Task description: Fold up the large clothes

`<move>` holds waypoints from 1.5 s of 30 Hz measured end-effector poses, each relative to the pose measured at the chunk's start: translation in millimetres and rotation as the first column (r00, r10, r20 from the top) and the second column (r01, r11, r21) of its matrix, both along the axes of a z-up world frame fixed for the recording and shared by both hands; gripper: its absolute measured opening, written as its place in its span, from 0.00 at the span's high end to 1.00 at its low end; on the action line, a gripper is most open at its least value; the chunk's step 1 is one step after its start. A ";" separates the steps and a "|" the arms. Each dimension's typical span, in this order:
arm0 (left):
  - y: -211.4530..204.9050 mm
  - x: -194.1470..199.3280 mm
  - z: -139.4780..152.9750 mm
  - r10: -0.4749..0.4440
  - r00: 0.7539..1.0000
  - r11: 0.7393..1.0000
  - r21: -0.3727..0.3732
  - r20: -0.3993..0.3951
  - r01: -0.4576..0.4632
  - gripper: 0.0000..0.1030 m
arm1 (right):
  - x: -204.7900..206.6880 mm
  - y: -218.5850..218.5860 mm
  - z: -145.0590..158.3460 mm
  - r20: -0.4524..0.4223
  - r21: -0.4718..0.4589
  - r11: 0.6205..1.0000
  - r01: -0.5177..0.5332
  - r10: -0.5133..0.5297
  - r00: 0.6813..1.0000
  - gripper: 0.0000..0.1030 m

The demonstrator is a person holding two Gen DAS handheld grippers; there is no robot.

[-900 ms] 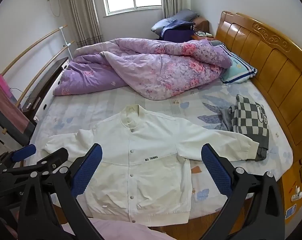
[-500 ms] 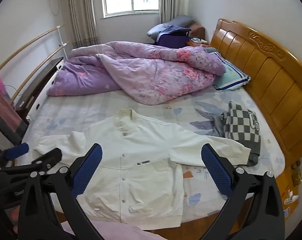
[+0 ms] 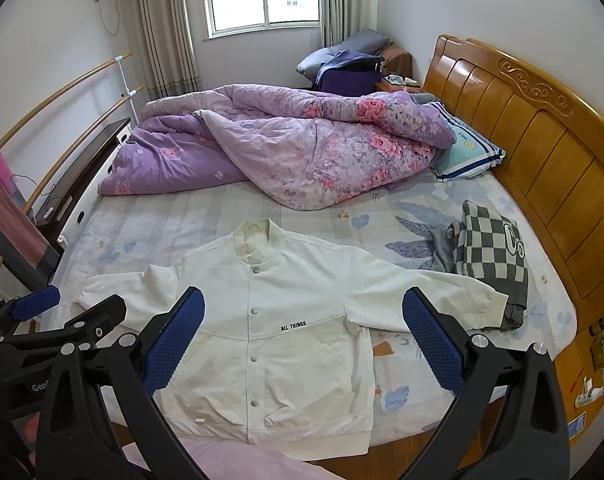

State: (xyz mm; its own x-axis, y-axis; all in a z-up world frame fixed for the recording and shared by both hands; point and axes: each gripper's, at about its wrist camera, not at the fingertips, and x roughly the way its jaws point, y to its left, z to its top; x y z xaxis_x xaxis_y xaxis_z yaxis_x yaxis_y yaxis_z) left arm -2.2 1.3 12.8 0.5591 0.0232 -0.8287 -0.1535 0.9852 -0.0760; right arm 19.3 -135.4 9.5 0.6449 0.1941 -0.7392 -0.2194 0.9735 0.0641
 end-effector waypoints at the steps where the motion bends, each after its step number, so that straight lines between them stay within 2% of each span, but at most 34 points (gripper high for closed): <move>1: 0.2 0.7 -0.6 0.000 1.000 1.000 -0.001 -0.003 0.000 0.04 | 0.8 0.2 -0.8 -0.005 0.001 1.000 -0.001 0.001 1.000 0.07; 45: -1.1 1.9 -4.1 -0.001 1.000 1.000 -0.008 -0.003 0.001 0.05 | -1.4 -3.9 -9.1 -0.014 0.026 1.000 -0.017 0.017 1.000 0.07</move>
